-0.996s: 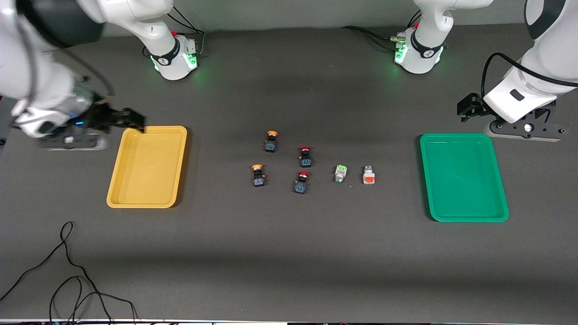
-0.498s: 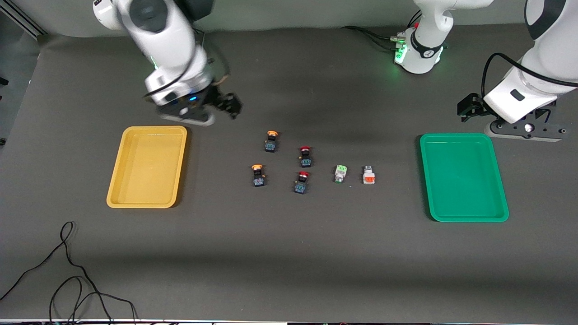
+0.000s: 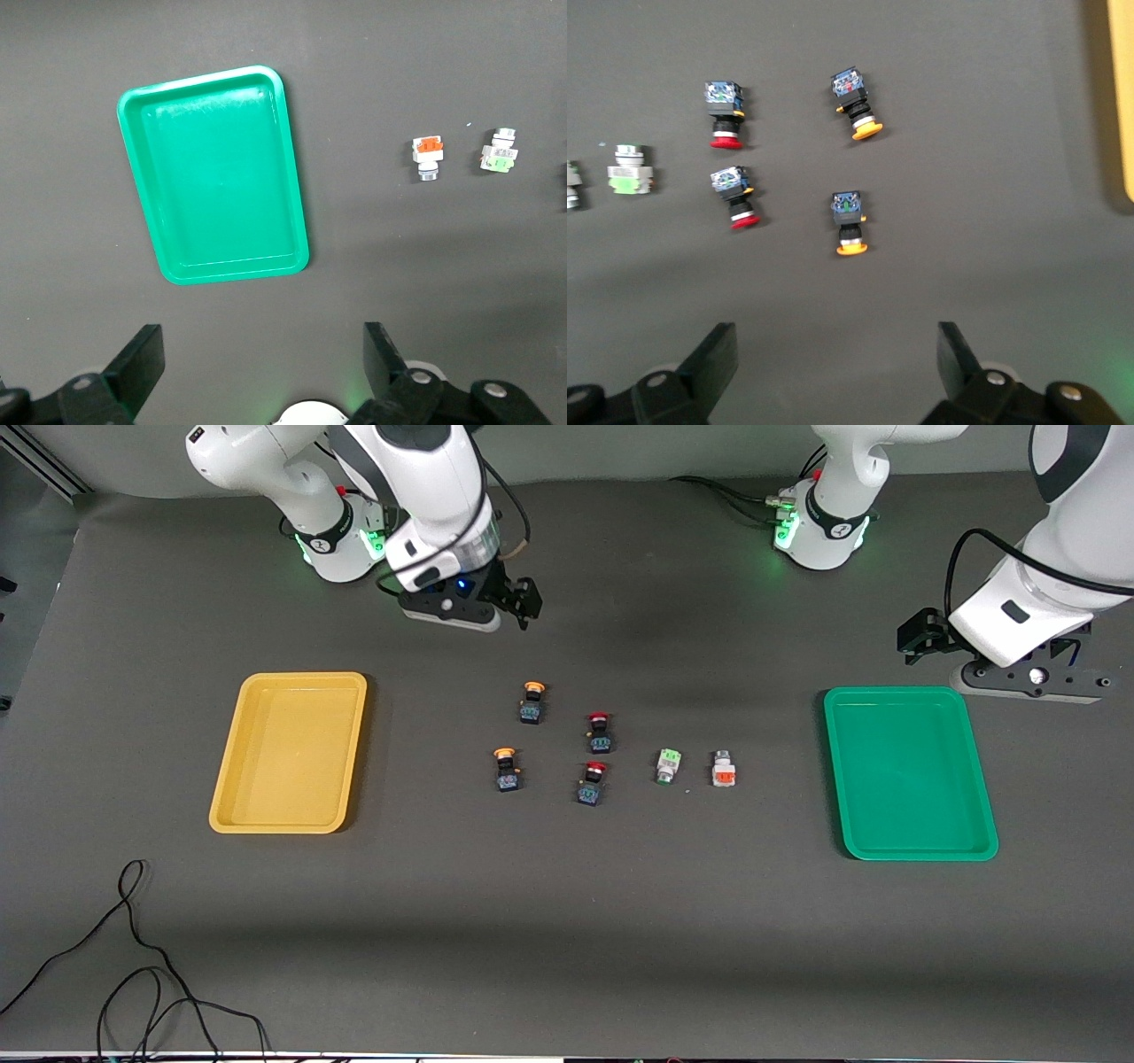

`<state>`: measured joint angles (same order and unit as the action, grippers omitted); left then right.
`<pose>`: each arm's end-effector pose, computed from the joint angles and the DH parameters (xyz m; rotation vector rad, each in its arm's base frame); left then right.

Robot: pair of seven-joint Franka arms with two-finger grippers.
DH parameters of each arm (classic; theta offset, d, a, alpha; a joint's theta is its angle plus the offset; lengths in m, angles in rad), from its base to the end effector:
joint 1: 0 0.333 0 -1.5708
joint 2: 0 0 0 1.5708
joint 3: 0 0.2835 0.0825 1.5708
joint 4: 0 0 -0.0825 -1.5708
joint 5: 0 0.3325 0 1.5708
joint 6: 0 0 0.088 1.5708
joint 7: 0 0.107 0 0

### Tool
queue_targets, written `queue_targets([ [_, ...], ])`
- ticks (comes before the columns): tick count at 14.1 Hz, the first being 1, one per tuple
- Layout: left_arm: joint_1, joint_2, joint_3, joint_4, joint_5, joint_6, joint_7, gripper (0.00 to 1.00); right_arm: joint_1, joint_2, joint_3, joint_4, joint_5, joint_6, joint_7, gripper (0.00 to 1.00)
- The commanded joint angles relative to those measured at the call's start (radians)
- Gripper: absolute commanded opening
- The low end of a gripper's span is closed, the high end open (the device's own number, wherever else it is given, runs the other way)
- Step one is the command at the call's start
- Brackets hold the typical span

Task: Place green and yellow buttons in trays
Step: 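Lower and grasp a black orange-capped button with the right gripper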

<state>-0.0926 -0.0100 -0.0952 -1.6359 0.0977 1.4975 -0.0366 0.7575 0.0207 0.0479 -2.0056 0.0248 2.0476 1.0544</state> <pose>0.4832 -0.0808 0.5645 -3.0155 0.2270 0.1765 0.3549 0.3712 0.4375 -3.0844 0.4035 0.0090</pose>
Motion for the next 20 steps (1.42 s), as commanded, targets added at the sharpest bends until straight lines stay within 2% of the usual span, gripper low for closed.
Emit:
queue_targets([
  [1, 0.001, 0.013, -0.001, 0.031, 0.008, -0.028, 0.012, 1.00, 0.025, 0.022, -0.011, -0.187, -0.040, 0.258, 0.018, 1.00],
  [3, 0.001, 0.013, -0.001, 0.031, 0.008, -0.028, 0.012, 1.00, 0.025, 0.143, -0.011, -0.208, -0.060, 0.399, 0.018, 1.00],
  [5, 0.002, 0.013, 0.000, 0.031, 0.008, -0.028, 0.012, 1.00, 0.025, 0.253, -0.017, -0.208, -0.137, 0.512, 0.022, 1.00],
  [6, 0.002, 0.013, 0.000, 0.031, 0.008, -0.028, 0.012, 1.00, 0.025, 0.299, -0.019, -0.208, -0.144, 0.558, 0.024, 1.00],
  [10, 0.002, 0.013, 0.000, 0.031, 0.008, -0.028, 0.012, 1.00, 0.025, 0.393, -0.022, -0.193, -0.144, 0.649, 0.022, 1.00],
  [13, 0.002, 0.013, 0.000, 0.031, 0.008, -0.028, 0.012, 1.00, 0.026, 0.447, -0.022, -0.151, -0.146, 0.652, 0.022, 0.99],
  [14, 0.001, 0.013, 0.000, 0.031, 0.008, -0.029, 0.012, 1.00, 0.026, 0.464, -0.022, -0.138, -0.148, 0.654, 0.022, 0.92],
  [17, 0.002, 0.013, -0.001, 0.031, 0.008, -0.029, 0.012, 1.00, 0.026, 0.476, -0.022, -0.127, -0.158, 0.658, 0.021, 0.52],
  [19, 0.002, 0.013, 0.000, 0.031, 0.008, -0.028, 0.012, 1.00, 0.026, 0.476, -0.022, -0.127, -0.175, 0.658, 0.021, 0.35],
  [20, 0.001, 0.013, 0.000, 0.031, 0.008, -0.029, 0.012, 1.00, 0.025, 0.473, -0.022, -0.127, -0.177, 0.655, 0.018, 0.32],
])
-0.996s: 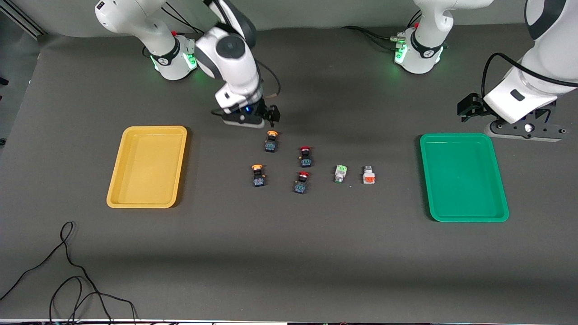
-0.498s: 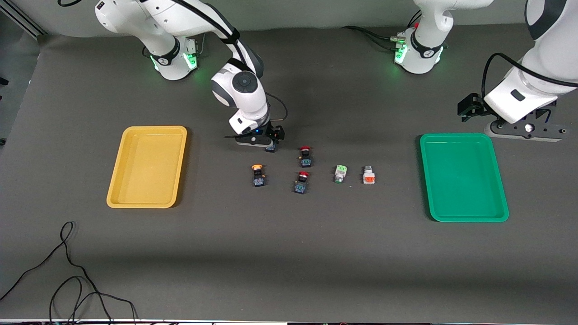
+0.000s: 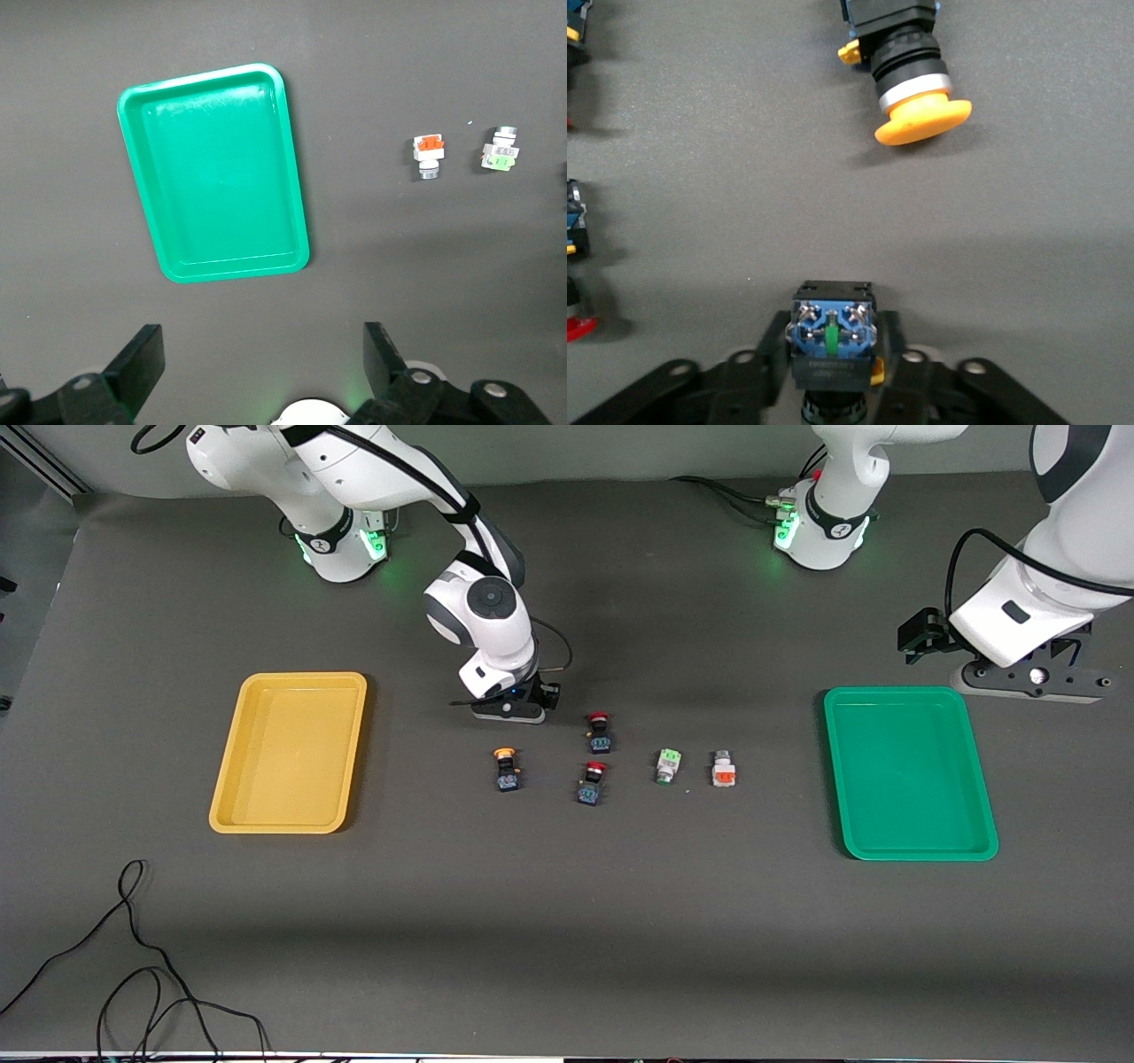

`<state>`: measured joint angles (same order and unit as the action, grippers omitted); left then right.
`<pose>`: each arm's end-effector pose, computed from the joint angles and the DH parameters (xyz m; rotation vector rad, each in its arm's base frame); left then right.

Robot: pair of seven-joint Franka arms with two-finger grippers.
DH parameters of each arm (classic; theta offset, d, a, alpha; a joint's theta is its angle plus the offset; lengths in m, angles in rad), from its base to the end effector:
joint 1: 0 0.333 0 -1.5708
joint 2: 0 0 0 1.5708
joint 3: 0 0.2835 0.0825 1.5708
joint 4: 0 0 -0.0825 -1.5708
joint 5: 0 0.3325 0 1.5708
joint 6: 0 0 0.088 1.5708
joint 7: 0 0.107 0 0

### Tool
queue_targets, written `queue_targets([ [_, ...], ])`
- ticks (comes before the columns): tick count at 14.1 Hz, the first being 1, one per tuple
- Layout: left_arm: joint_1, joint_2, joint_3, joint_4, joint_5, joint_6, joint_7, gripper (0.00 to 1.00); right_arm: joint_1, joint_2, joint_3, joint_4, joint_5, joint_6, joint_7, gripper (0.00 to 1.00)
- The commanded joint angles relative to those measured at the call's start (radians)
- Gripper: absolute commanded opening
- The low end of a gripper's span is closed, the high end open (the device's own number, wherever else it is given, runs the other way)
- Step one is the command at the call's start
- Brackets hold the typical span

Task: Place green and yellow buttons in trays
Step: 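Lower and grasp a black orange-capped button with the right gripper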

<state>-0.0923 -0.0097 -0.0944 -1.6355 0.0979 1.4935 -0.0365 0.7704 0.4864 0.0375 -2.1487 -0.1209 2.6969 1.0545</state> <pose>0.4829 -0.0802 0.5642 -3.0148 0.2251 0.1824 0.3654 0.3883 0.1931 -3.1040 0.2238 -0.1058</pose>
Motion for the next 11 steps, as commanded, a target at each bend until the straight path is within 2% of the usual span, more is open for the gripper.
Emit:
queue_targets([
  [1, 0.000, 0.013, -0.001, 0.031, 0.008, -0.025, 0.012, 1.00, 0.009, -0.006, -0.011, 0.019, -0.031, -0.003, 0.016, 0.32],
  [2, 0.002, 0.013, -0.001, 0.031, 0.008, -0.025, 0.012, 1.00, 0.006, -0.043, -0.013, 0.024, -0.029, -0.038, 0.015, 0.32],
  [3, 0.002, 0.013, -0.001, 0.031, 0.008, -0.025, 0.012, 1.00, 0.007, -0.089, -0.014, 0.045, -0.029, -0.128, 0.010, 0.32],
  [6, 0.002, 0.013, -0.001, 0.031, 0.008, -0.025, 0.012, 1.00, 0.003, -0.179, -0.018, 0.211, -0.013, -0.465, -0.002, 0.32],
  [8, 0.002, 0.013, -0.001, 0.029, 0.008, -0.027, 0.012, 1.00, -0.011, -0.206, -0.033, 0.356, 0.087, -0.677, -0.100, 0.32],
  [10, 0.000, 0.016, -0.002, 0.031, 0.006, -0.027, 0.012, 1.00, -0.031, -0.230, -0.114, 0.467, 0.203, -0.842, -0.254, 0.32],
  [11, 0.002, 0.022, -0.001, 0.031, 0.006, -0.032, 0.012, 1.00, -0.031, -0.242, -0.181, 0.495, 0.220, -0.900, -0.355, 0.32],
])
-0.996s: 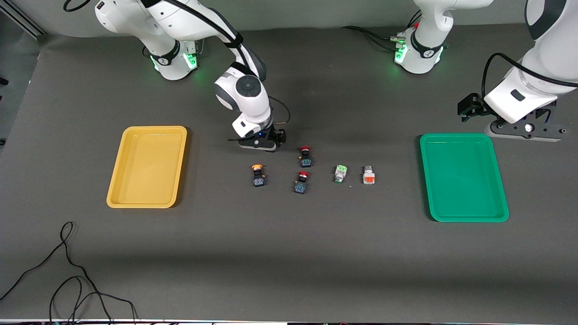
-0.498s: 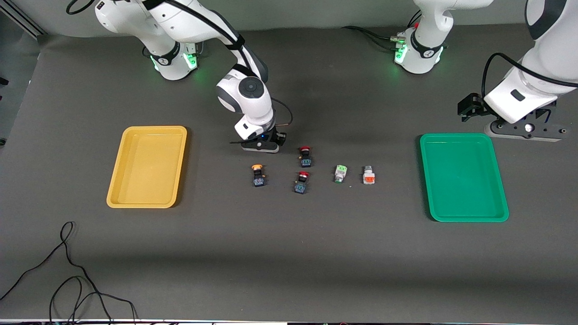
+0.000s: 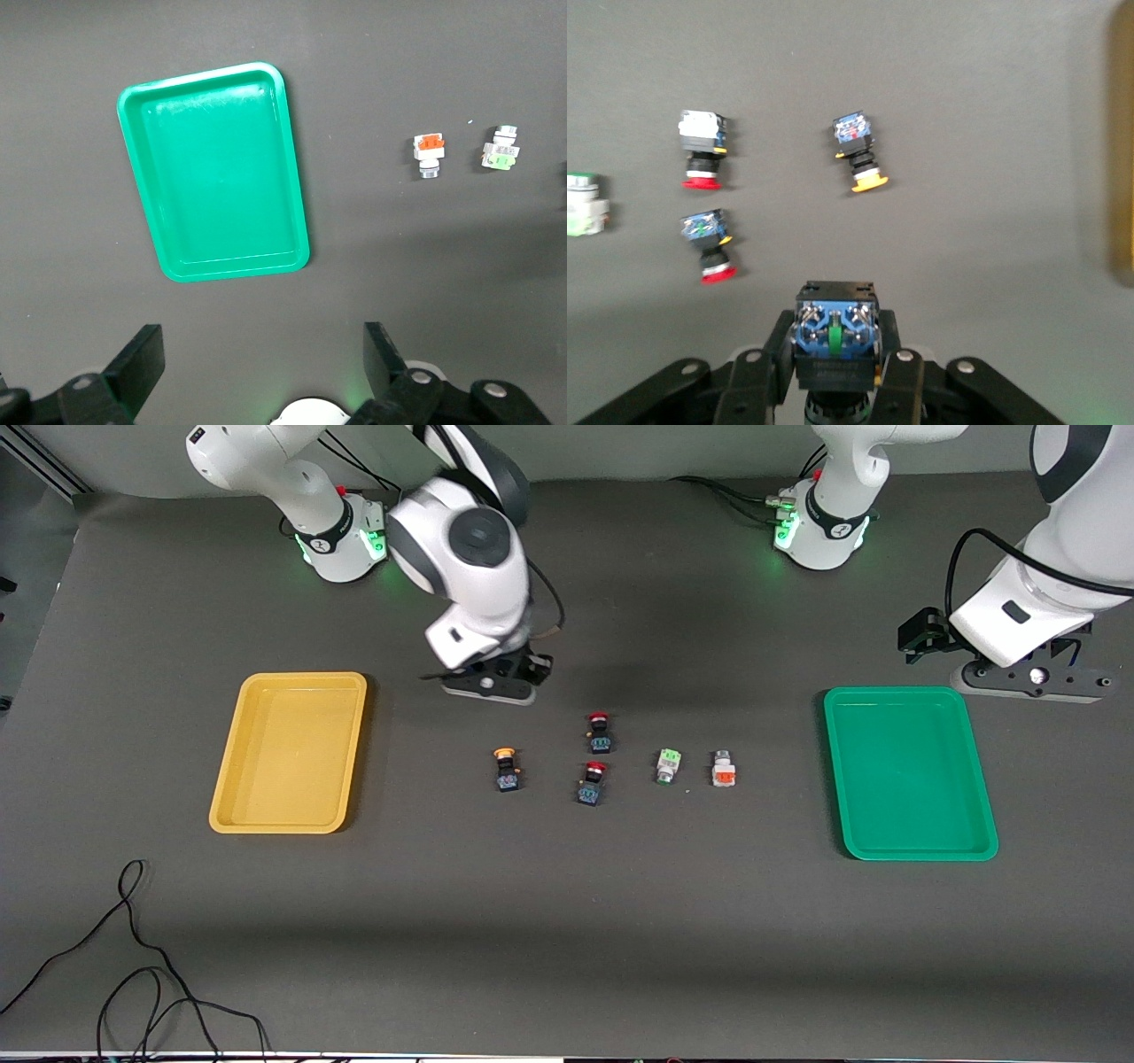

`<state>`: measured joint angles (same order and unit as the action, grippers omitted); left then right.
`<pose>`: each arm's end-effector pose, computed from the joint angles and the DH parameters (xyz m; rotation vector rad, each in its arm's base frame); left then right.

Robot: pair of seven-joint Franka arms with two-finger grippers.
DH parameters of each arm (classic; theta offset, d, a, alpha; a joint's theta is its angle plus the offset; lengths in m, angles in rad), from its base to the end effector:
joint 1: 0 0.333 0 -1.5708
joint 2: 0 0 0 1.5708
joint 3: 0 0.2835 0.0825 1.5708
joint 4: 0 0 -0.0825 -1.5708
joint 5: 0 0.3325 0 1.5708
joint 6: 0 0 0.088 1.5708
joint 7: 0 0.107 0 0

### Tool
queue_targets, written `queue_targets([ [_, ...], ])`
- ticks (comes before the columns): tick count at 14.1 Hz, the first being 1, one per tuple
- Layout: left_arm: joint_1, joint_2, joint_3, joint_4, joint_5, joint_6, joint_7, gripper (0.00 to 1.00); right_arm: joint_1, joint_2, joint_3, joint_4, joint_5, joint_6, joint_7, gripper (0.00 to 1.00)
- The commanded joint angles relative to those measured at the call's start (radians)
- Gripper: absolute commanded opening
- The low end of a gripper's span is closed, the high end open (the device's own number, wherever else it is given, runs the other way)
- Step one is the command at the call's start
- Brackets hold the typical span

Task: Place green and yellow buttons in trays
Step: 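Carry the held button over the yellow tray with the right gripper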

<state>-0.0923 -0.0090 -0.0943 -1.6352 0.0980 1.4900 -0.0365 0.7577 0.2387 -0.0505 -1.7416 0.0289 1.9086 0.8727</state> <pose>0.4827 -0.0800 0.5638 -3.0140 0.2246 0.1882 0.4271 0.3702 0.4194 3.0881 -0.2710 -0.0943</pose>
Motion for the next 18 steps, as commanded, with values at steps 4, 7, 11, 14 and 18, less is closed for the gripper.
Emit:
queue_targets([
  [4, 0.003, 0.024, -0.001, 0.031, 0.002, -0.030, 0.012, 1.00, -0.017, -0.071, -0.323, 0.051, 0.074, -0.169, -0.501, 0.32],
  [7, 0.003, 0.026, -0.001, 0.029, 0.002, -0.033, 0.012, 1.00, -0.015, -0.108, -0.516, 0.001, 0.071, -0.169, -0.821, 0.32],
  [11, 0.003, 0.027, -0.001, 0.029, 0.002, -0.031, 0.012, 1.00, -0.014, -0.111, -0.728, -0.093, 0.063, -0.094, -1.142, 0.31],
  [14, 0.011, 0.027, -0.001, 0.028, 0.002, -0.033, 0.012, 1.00, -0.014, -0.159, -0.833, -0.370, 0.072, 0.221, -1.320, 0.31],
  [18, 0.009, 0.027, -0.001, 0.026, -0.001, -0.033, 0.012, 1.00, -0.032, -0.095, -0.865, -0.581, 0.109, 0.536, -1.402, 0.31],
])
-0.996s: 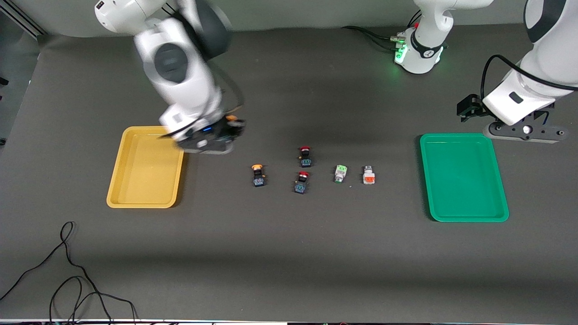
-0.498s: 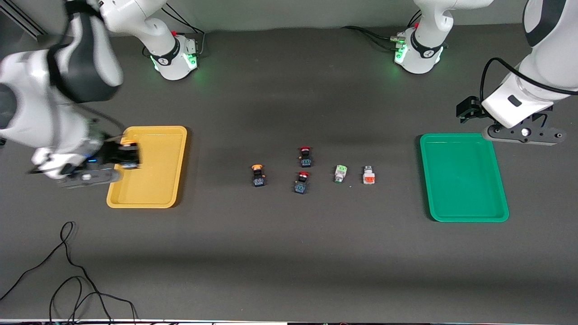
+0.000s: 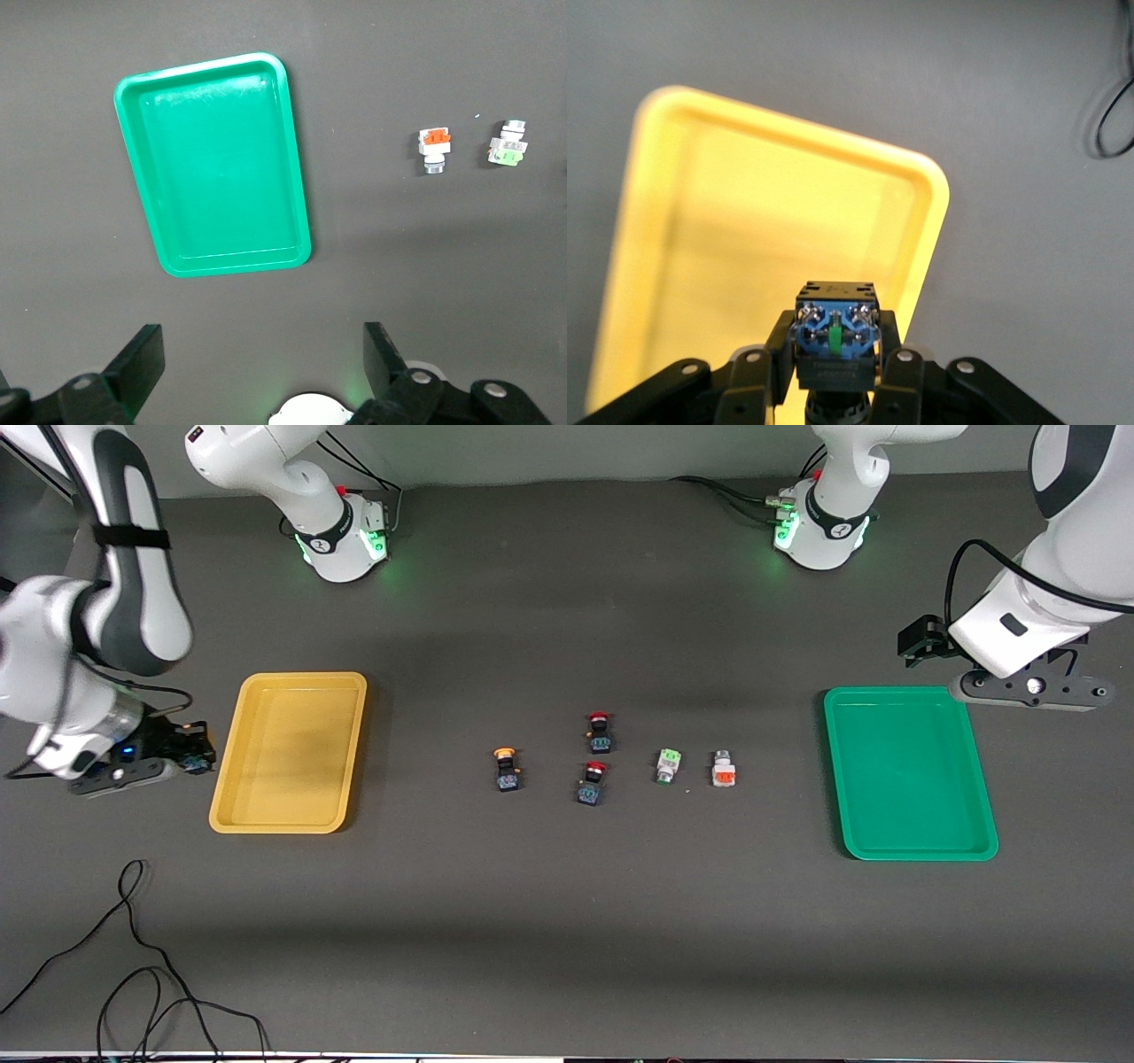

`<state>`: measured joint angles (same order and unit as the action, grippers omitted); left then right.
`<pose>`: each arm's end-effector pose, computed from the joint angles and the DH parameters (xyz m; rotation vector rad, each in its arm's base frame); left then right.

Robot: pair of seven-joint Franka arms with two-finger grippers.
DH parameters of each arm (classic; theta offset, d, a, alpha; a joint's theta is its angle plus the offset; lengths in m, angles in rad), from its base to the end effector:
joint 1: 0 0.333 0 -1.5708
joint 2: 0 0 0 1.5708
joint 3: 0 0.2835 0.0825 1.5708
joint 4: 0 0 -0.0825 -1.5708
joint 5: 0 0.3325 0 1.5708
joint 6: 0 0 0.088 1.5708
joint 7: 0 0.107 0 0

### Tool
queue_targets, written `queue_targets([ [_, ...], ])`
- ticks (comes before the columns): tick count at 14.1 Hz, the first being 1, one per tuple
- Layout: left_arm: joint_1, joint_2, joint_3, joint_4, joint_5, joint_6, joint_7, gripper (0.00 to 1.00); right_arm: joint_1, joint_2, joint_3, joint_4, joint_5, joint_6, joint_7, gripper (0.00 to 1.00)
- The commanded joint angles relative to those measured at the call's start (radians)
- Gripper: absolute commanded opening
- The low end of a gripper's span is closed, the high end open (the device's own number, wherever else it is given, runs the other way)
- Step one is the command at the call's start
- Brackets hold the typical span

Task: Place green and yellow buttons in trays
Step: 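Carry the held button over the yellow tray with the right gripper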

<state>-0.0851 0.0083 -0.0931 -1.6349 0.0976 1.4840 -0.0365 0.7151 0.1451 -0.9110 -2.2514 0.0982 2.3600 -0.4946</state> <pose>0.4866 -0.0762 0.5550 -3.0125 0.2128 0.2237 0.4849 -0.0927 0.3304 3.0703 0.3640 0.0106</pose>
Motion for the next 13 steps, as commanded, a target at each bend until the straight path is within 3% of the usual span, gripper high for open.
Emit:
queue_targets([
  [1, 0.002, 0.010, -0.002, 0.026, -0.001, -0.025, 0.012, 1.00, 0.012, 0.023, -0.003, -0.073, 0.064, 0.087, -0.036, 0.31],
  [5, -0.001, 0.016, -0.007, 0.024, -0.012, -0.015, 0.001, 0.99, 0.018, 0.141, 0.007, -0.073, 0.159, 0.100, -0.062, 0.31],
  [9, -0.093, 0.032, -0.036, 0.029, -0.030, 0.064, -0.145, 0.99, 0.018, 0.255, 0.014, -0.070, 0.398, 0.131, -0.272, 0.31],
  [11, -0.131, 0.059, -0.042, 0.017, -0.070, 0.106, -0.181, 1.00, 0.021, 0.265, 0.015, -0.066, 0.437, 0.124, -0.298, 0.32],
  [12, -0.134, 0.074, -0.042, -0.006, -0.073, 0.126, -0.181, 1.00, 0.021, 0.264, 0.015, -0.063, 0.439, 0.119, -0.291, 0.52],
  [13, -0.145, 0.078, -0.042, -0.049, -0.073, 0.172, -0.181, 1.00, 0.021, 0.263, 0.015, -0.057, 0.439, 0.113, -0.282, 0.92],
])
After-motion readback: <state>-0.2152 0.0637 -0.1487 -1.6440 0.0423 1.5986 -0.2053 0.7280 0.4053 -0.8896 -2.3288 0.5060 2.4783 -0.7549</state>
